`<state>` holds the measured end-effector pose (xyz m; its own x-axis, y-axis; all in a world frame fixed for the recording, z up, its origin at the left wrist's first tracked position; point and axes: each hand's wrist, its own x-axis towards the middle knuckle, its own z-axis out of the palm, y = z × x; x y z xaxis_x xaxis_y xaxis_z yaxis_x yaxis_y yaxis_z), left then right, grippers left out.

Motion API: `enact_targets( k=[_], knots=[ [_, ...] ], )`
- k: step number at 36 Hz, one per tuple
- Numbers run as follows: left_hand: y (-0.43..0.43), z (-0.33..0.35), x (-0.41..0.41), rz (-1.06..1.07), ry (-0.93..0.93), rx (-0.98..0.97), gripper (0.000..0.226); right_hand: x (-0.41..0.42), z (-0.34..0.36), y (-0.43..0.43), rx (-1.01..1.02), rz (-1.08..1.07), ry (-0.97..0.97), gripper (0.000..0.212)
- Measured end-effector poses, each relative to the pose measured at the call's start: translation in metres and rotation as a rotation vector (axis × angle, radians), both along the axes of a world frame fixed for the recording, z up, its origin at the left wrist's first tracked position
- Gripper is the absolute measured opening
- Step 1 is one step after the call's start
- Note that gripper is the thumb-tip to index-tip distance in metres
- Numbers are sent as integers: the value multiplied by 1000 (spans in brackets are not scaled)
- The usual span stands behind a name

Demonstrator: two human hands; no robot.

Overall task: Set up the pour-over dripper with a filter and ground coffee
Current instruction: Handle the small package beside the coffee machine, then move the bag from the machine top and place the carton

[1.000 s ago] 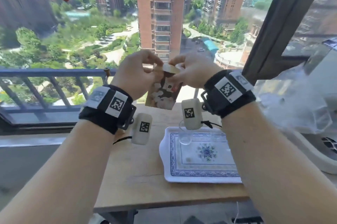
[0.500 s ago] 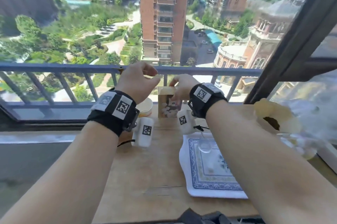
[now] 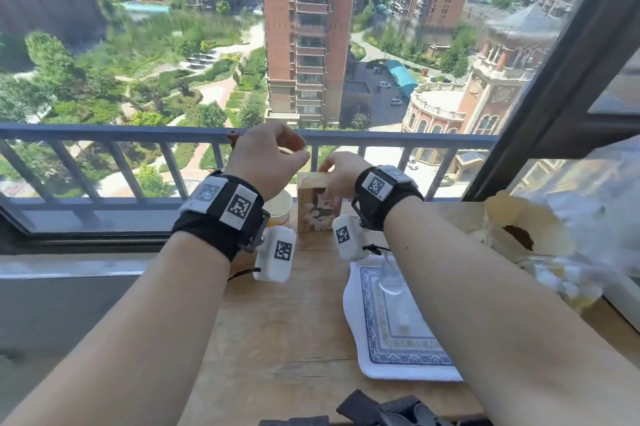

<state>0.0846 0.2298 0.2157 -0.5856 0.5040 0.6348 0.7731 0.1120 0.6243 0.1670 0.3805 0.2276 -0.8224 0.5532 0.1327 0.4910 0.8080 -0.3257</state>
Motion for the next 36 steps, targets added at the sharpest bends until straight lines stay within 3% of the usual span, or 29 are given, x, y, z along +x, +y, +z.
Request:
enact_targets(
  k=[12, 24, 30, 36],
  knots=[
    [42, 2, -7, 37, -38, -33, 8, -17, -1, 34, -24, -2, -34, 57],
    [37, 7, -8, 77, -42, -44, 5, -21, 10, 14, -86, 15, 52, 63],
    [35, 17, 9, 34, -44, -22, 13, 2, 39, -5, -86, 75, 225, 28],
    [26, 26, 35, -5, -15, 45, 26, 38, 60, -31, -275, 222, 334, 13]
  ],
)
